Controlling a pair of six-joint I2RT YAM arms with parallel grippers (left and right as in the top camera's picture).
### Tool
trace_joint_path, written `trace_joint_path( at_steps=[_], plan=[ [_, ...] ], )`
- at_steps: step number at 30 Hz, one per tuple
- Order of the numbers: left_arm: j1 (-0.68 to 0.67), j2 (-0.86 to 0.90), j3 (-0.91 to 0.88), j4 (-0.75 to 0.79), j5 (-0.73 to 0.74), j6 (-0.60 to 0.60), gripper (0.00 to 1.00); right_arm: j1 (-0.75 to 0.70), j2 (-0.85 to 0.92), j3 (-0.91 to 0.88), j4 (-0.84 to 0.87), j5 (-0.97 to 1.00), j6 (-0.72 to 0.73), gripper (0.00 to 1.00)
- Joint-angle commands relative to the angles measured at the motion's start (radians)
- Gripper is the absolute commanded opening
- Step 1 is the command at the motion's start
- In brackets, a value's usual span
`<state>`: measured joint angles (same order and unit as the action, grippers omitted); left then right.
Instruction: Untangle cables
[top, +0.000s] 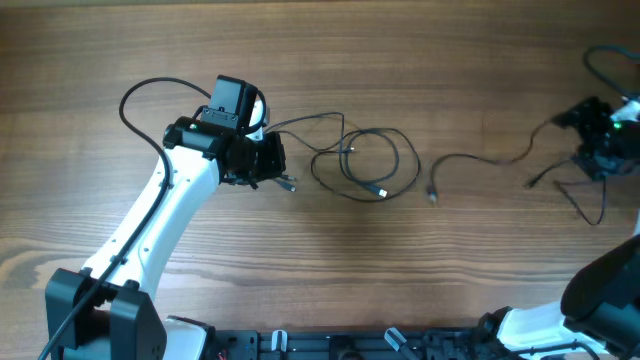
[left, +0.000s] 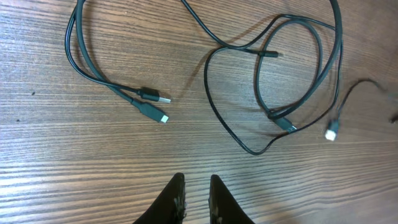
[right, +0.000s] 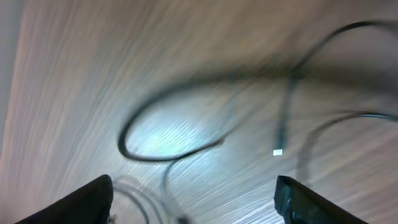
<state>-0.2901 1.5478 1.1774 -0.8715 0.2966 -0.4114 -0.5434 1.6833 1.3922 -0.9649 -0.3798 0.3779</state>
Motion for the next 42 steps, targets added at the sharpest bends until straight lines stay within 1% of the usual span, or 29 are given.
trace_joint_path(
  at_steps=[1, 4, 6, 8, 9, 10, 11, 14, 18, 20, 24, 28, 31, 33, 35, 42],
  plan=[
    [-0.005, 0.006, -0.002, 0.002, -0.006, 0.015, 0.15, 0.104, 0.008, 0.008, -0.001, -0.064, -0.098, 0.87],
    [-0.005, 0.006, -0.002, -0.002, -0.006, 0.015, 0.15, 0.217, 0.008, 0.008, 0.012, -0.063, -0.175, 0.87],
    [-0.005, 0.006, -0.002, -0.002, -0.006, 0.015, 0.15, 0.307, 0.008, 0.008, 0.014, -0.06, -0.265, 0.88],
    [-0.005, 0.006, -0.002, -0.005, -0.006, 0.015, 0.15, 0.357, 0.008, 0.008, 0.014, -0.015, -0.27, 0.85],
    [-0.005, 0.006, -0.002, -0.007, -0.006, 0.015, 0.15, 0.378, 0.008, 0.008, 0.014, 0.039, -0.248, 0.81],
    [-0.005, 0.006, -0.002, -0.01, -0.006, 0.015, 0.15, 0.387, 0.008, 0.008, 0.013, 0.079, -0.215, 0.81],
    [-0.005, 0.006, -0.002, -0.012, -0.006, 0.015, 0.15, 0.391, 0.008, 0.008, 0.01, 0.121, -0.185, 0.81],
    [-0.005, 0.006, -0.002, -0.011, -0.006, 0.015, 0.15, 0.392, 0.008, 0.008, -0.015, 0.18, -0.153, 0.81],
    [-0.005, 0.006, -0.002, -0.009, -0.006, 0.015, 0.16, 0.392, 0.009, 0.006, -0.085, 0.335, -0.05, 0.82],
    [-0.005, 0.006, -0.002, -0.009, -0.006, 0.015, 0.15, 0.392, 0.013, 0.006, -0.126, 0.4, -0.03, 0.82],
    [-0.005, 0.006, -0.002, -0.008, -0.006, 0.015, 0.15, 0.392, 0.029, 0.006, -0.17, 0.495, -0.03, 0.82],
    [-0.005, 0.006, -0.002, -0.008, -0.006, 0.016, 0.17, 0.392, 0.043, -0.01, -0.116, 0.516, -0.039, 0.89],
    [-0.005, 0.006, -0.002, -0.012, -0.006, 0.015, 0.18, 0.392, 0.056, -0.037, -0.071, 0.516, -0.14, 0.93],
    [-0.005, 0.006, -0.002, -0.018, -0.006, 0.015, 0.2, 0.391, 0.062, -0.058, -0.068, 0.524, -0.196, 0.94],
    [-0.005, 0.006, -0.002, -0.021, -0.006, 0.015, 0.24, 0.389, 0.062, -0.08, -0.06, 0.542, -0.192, 0.95],
    [-0.005, 0.006, -0.002, -0.02, -0.006, 0.015, 0.28, 0.388, 0.062, -0.178, 0.029, 0.537, -0.193, 0.96]
  ],
)
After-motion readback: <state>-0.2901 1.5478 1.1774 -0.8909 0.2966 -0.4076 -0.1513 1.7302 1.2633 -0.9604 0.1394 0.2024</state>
